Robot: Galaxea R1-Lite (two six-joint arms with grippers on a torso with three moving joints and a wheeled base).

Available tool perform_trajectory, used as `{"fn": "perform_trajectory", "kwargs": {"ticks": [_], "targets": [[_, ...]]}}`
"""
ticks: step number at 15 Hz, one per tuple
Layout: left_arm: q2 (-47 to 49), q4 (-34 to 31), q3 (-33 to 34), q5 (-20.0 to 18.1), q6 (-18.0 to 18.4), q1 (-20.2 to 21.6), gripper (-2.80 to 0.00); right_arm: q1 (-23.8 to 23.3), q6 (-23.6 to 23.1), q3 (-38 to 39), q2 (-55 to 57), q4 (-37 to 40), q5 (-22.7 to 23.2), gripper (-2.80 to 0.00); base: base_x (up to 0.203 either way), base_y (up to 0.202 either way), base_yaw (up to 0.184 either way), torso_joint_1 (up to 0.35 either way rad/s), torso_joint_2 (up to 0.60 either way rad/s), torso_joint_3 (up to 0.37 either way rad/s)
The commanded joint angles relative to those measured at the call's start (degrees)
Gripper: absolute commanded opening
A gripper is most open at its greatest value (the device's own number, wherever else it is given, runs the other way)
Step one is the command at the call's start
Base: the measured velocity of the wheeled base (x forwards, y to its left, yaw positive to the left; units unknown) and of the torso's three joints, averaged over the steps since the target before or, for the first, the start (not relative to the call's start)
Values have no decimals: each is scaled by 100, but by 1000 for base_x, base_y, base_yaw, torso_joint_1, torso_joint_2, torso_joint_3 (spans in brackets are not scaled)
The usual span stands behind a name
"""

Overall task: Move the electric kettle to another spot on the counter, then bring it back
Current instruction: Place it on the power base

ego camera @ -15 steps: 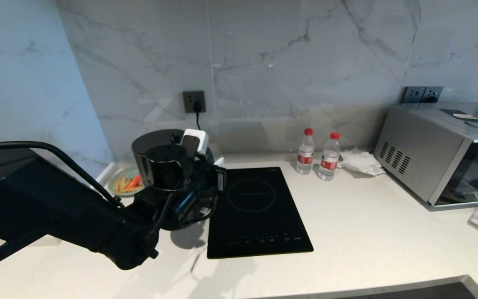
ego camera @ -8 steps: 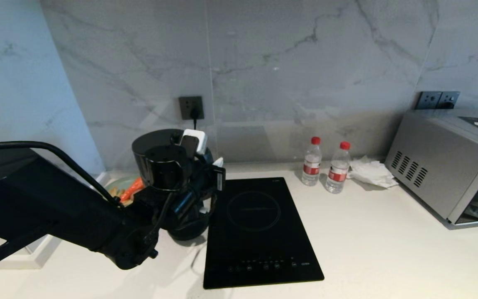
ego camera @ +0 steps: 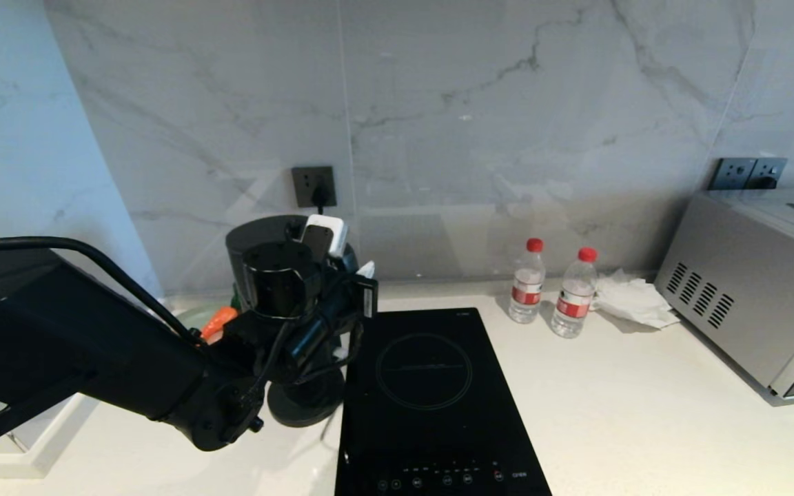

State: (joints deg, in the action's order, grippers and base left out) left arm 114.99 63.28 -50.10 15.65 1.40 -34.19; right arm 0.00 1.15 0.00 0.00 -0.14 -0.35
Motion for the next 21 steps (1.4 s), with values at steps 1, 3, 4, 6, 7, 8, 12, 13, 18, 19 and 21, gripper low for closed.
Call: {"fn": "perform_trajectory", "kwargs": {"ticks": [1, 3, 4, 6, 7, 8, 12, 13, 18, 19, 21], "targets": [[84, 9, -21, 26, -14, 32, -280, 0, 0, 0, 0, -3, 0, -280, 0, 0, 0, 0, 0, 0], [111, 9, 14, 12, -26, 36, -280, 0, 0, 0, 0, -3, 0, -280, 0, 0, 0, 0, 0, 0], [162, 11, 16, -3, -39, 33, -280, 0, 0, 0, 0, -3, -7, -280, 0, 0, 0, 0, 0, 0], [462, 149, -112, 10, -101, 28, -280, 0, 0, 0, 0, -3, 0, -280, 0, 0, 0, 0, 0, 0], [625, 410, -190, 25, -151, 27, -280, 0, 0, 0, 0, -3, 0, -280, 0, 0, 0, 0, 0, 0], [731, 555, -215, 47, -173, 33, -280, 0, 0, 0, 0, -3, 0, -280, 0, 0, 0, 0, 0, 0], [900, 589, -228, 38, -193, 89, -280, 0, 0, 0, 0, -3, 0, -280, 0, 0, 0, 0, 0, 0], [946, 594, -228, 34, -193, 106, -280, 0, 0, 0, 0, -3, 0, -280, 0, 0, 0, 0, 0, 0], [1324, 892, -222, 43, -193, 184, -280, 0, 0, 0, 0, -3, 0, -280, 0, 0, 0, 0, 0, 0], [1350, 911, -201, 49, -193, 204, -280, 0, 0, 0, 0, -3, 0, -280, 0, 0, 0, 0, 0, 0], [1362, 914, -169, 52, -197, 239, -280, 0, 0, 0, 0, -3, 0, -280, 0, 0, 0, 0, 0, 0]]}}
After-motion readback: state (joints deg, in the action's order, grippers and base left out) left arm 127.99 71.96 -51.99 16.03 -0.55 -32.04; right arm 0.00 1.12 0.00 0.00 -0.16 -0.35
